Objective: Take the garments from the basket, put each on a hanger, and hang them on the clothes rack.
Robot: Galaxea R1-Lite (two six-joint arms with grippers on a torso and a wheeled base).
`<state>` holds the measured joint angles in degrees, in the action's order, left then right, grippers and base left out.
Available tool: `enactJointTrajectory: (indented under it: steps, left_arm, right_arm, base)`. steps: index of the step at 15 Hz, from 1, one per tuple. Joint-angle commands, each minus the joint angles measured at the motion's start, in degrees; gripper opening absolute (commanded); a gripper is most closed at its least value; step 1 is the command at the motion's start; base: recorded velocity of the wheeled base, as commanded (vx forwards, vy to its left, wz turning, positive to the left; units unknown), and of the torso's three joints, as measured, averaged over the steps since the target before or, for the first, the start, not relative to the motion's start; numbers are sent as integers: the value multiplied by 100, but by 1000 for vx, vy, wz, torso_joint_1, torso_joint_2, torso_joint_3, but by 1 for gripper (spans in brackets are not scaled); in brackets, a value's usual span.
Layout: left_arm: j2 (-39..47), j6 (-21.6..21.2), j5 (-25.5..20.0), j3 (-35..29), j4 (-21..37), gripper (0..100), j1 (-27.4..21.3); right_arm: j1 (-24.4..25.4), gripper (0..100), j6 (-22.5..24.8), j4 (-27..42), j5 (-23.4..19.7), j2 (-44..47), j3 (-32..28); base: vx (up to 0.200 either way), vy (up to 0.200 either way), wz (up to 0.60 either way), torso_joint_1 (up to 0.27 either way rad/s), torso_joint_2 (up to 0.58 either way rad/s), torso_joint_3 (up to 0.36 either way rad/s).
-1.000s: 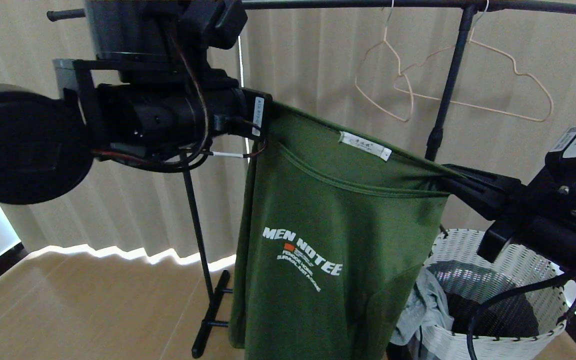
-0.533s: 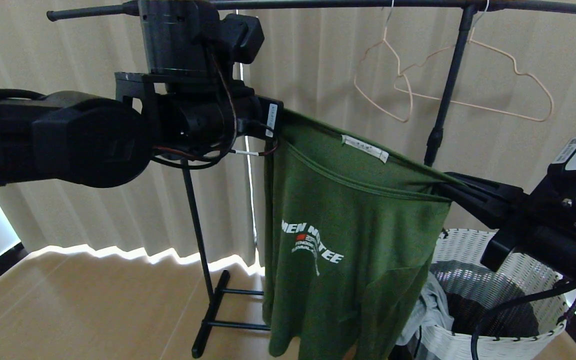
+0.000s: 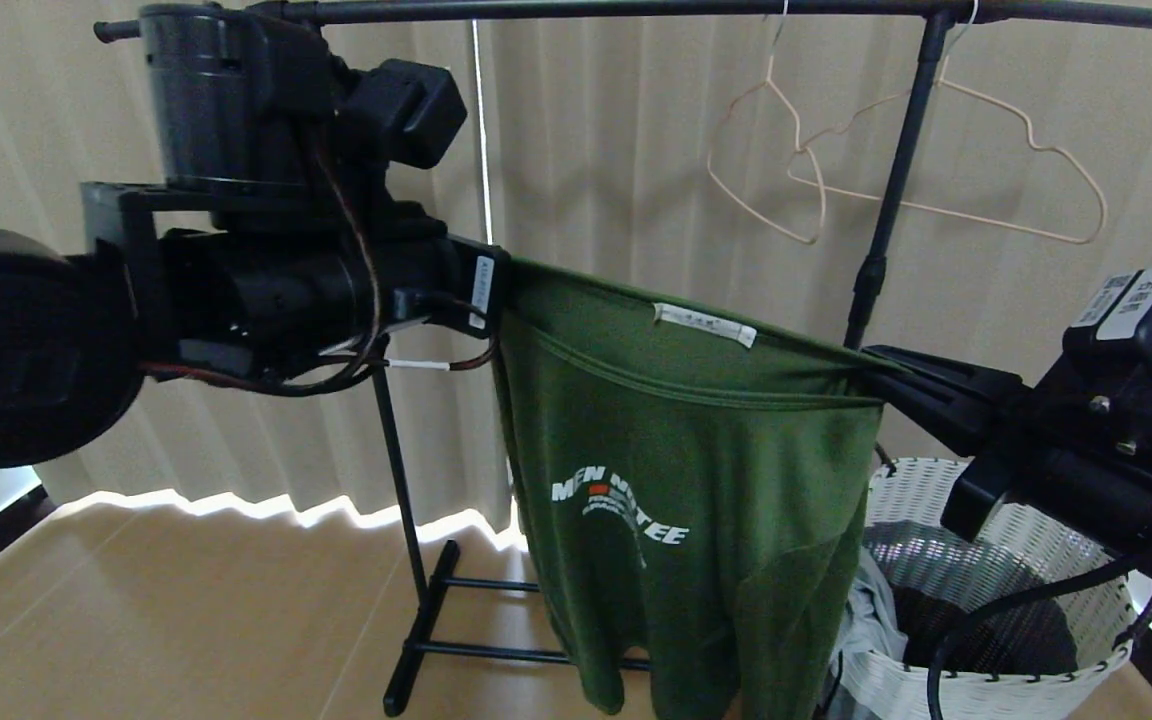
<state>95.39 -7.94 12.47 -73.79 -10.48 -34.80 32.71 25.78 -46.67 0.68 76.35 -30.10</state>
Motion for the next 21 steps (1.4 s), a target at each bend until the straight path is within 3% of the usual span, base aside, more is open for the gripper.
enactJointTrajectory:
  steps: [1,2,4,7,10,13,15,21]
  left_arm:
    - [-662,20,1,506,-6,0,-26]
    - [-996,29,-8,910,-6,0,-26]
    - [-1374,143,-34,1394,2,0,-35]
    - [-1981,170,-482,2079,11,0,-44]
    - [-2499,170,-614,2536,20,0,-167]
    - [-2930,170,-605,2817,46,0,-589]
    - [-3079,161,-588,2861,64,0,-879]
    - [-3044,90,-579,2747,90,0,-897]
  right_arm:
    - [-45,0,-65,-9,-16,284,-84]
    - [-379,0,-530,-18,-24,697,-409]
    - [-643,0,-944,0,-59,1040,-866]
    - [-836,0,-1471,79,-42,1673,-1833]
    - [-836,0,-1515,79,-42,2147,-2536]
    - [-845,0,-1515,79,-42,2508,-3002]
    - [-836,0,-1515,79,-42,2587,-3107]
    - [-915,0,-1515,114,-7,2226,-3037]
  base:
    - [0,0,0,0,0,0]
    - [0,0,0,0,0,0]
    - [0,0,0,0,0,0]
    - [0,0,0,0,0,0]
    - [0,0,0,0,0,0]
    - [0,0,0,0,0,0]
    - [0,0,0,0,0,0]
    - [0,0,0,0,0,0]
